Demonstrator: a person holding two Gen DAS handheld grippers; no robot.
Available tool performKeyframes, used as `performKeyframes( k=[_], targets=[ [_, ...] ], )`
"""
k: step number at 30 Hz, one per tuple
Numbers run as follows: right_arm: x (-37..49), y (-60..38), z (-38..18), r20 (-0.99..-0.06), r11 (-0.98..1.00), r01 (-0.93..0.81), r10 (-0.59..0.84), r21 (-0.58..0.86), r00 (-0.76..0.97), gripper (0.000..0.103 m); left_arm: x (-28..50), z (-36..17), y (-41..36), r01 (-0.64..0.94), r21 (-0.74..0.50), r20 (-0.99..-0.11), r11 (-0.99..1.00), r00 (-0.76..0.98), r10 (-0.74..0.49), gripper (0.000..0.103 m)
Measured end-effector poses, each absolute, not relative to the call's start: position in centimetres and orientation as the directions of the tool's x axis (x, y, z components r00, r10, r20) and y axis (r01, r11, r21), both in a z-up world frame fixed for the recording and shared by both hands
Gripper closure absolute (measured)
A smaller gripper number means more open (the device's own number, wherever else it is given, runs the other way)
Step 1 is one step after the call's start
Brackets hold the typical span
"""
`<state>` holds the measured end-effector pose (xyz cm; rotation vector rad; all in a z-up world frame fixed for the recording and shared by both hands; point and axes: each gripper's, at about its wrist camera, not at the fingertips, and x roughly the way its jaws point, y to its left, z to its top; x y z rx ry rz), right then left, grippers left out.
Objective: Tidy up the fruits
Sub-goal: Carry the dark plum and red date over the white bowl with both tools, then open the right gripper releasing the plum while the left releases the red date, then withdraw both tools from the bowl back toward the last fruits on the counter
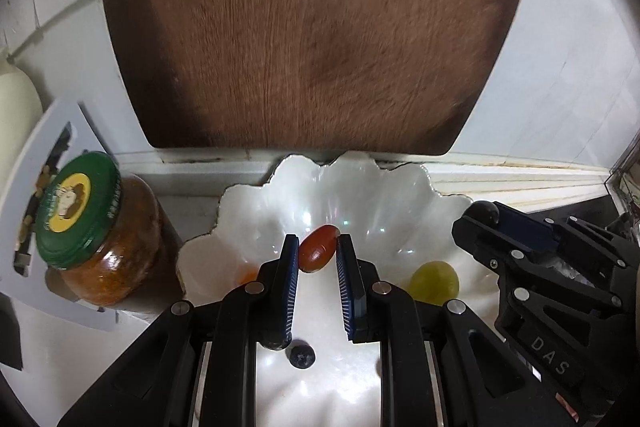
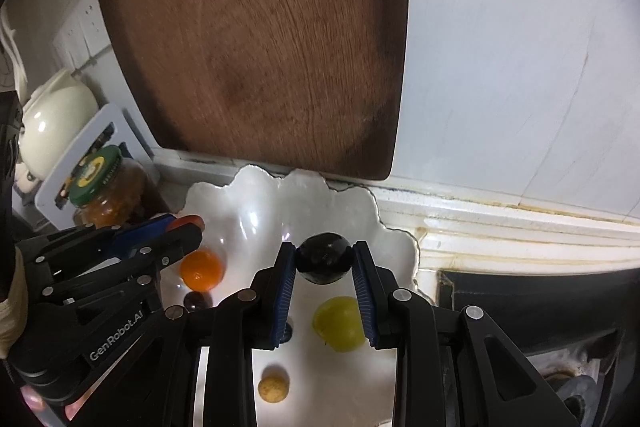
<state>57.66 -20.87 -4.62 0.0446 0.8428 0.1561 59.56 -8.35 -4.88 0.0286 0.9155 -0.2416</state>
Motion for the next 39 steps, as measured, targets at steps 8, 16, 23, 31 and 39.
performKeyframes(
  k=[8, 16, 23, 31, 39],
  targets=[
    [59.0, -20.8, -6.3, -0.77, 0.986, -0.111, 0.168, 0.126, 0.616, 0.072, 61.6, -7.1, -8.5, 0.209, -0.081, -0.834, 0.975, 0.522, -0.181, 0.083],
    [59.7, -20.9, -6.6, -0.774, 0.988, -0.101, 0.157, 0.12, 0.613, 0.06, 62.0, -7.4, -8.6, 0.193, -0.034, -0.832, 0.981, 0.538, -0.135, 0.064],
    [58.6, -20.9, -5.8, -0.763, 0.99, -0.104, 0.137, 0.092, 0.632, 0.06, 60.7, -6.2, -7.9, 0.16, 0.013, -0.81, 0.987, 0.58, -0.083, 0.049],
    [56.2, -20.9, -4.1, -0.731, 0.991, -0.109, 0.126, 0.071, 0.67, 0.06, 57.9, -3.9, -7.0, 0.146, 0.033, -0.767, 0.989, 0.638, -0.069, 0.045],
    [52.7, -20.7, -1.3, -0.674, 0.991, -0.12, 0.124, 0.053, 0.728, 0.061, 54.5, -1.1, -6.1, 0.15, 0.045, -0.718, 0.988, 0.692, -0.072, 0.042]
  ],
)
